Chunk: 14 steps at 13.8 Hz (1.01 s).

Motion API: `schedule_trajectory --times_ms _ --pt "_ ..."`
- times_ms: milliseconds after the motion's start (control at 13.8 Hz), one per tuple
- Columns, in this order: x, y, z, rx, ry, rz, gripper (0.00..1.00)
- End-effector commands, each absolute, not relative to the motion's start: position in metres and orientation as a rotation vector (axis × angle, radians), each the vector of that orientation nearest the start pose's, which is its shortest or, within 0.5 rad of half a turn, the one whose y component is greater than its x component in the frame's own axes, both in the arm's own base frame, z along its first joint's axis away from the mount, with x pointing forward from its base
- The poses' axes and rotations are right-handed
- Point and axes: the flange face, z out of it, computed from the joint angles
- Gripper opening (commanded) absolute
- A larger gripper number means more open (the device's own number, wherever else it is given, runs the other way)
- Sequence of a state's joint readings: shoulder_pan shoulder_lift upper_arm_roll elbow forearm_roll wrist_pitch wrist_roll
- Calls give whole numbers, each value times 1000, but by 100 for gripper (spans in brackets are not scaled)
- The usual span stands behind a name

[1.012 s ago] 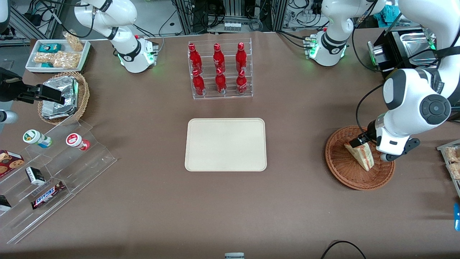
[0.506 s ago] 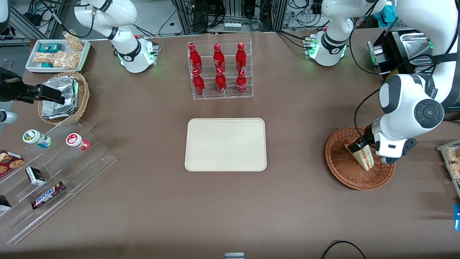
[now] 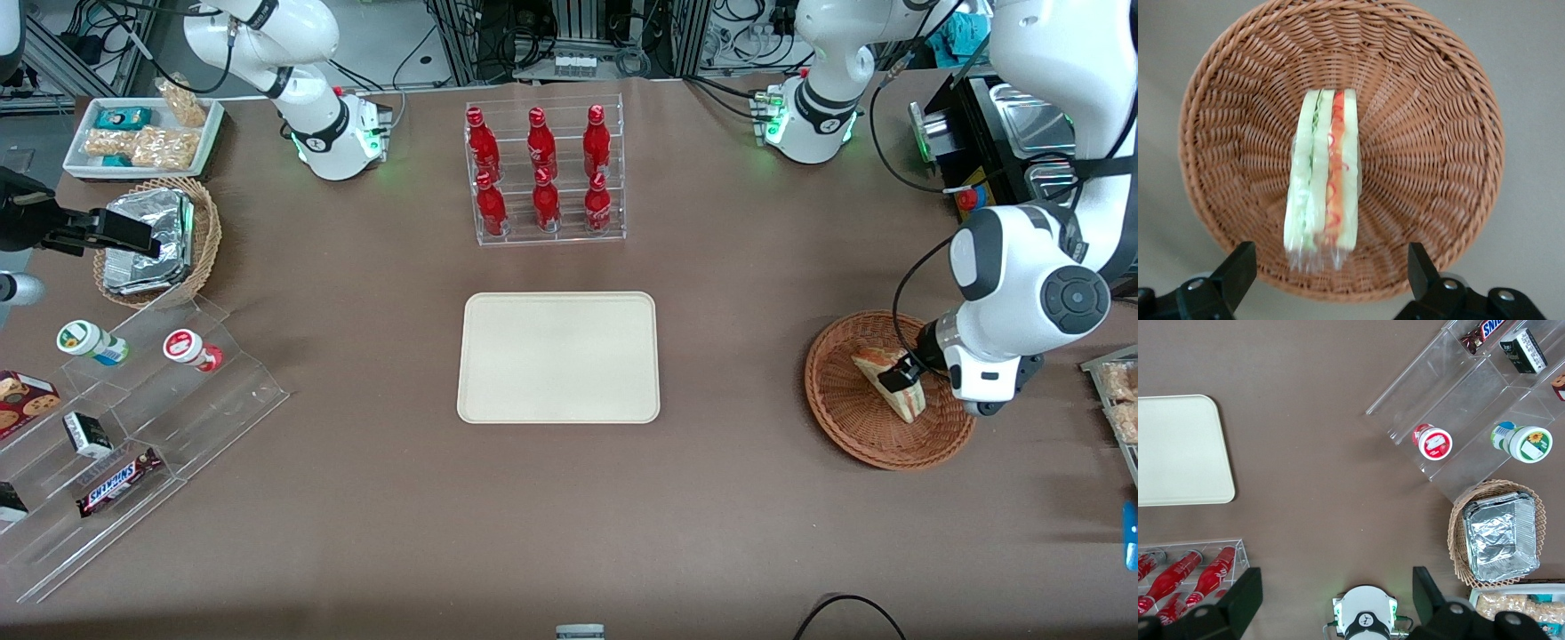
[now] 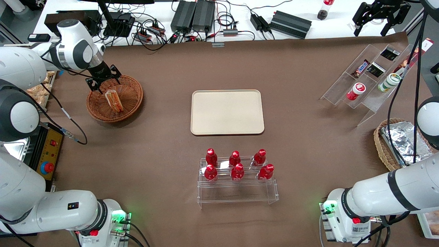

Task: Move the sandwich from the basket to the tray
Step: 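Lower the left gripper around the sandwich and close it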

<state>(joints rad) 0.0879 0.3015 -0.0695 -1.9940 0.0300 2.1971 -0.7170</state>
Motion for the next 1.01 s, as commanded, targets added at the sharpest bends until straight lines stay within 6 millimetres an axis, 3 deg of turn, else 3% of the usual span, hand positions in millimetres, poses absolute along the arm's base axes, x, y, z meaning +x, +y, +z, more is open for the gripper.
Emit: schedule_trajectory --times_ms 0,289,578,651,723,795,940 --pt "587 14 284 -2900 -1128 89 100" --pt "580 18 252 -2895 -1141 110 100" --pt "574 30 242 -2887 -1172 94 99" --pt "574 37 242 -2879 -1192 97 89" --pt "575 39 245 -2877 -1199 92 62" --pt "574 39 244 -2875 -1203 97 46" --pt "575 40 245 -2866 -1225 95 20"
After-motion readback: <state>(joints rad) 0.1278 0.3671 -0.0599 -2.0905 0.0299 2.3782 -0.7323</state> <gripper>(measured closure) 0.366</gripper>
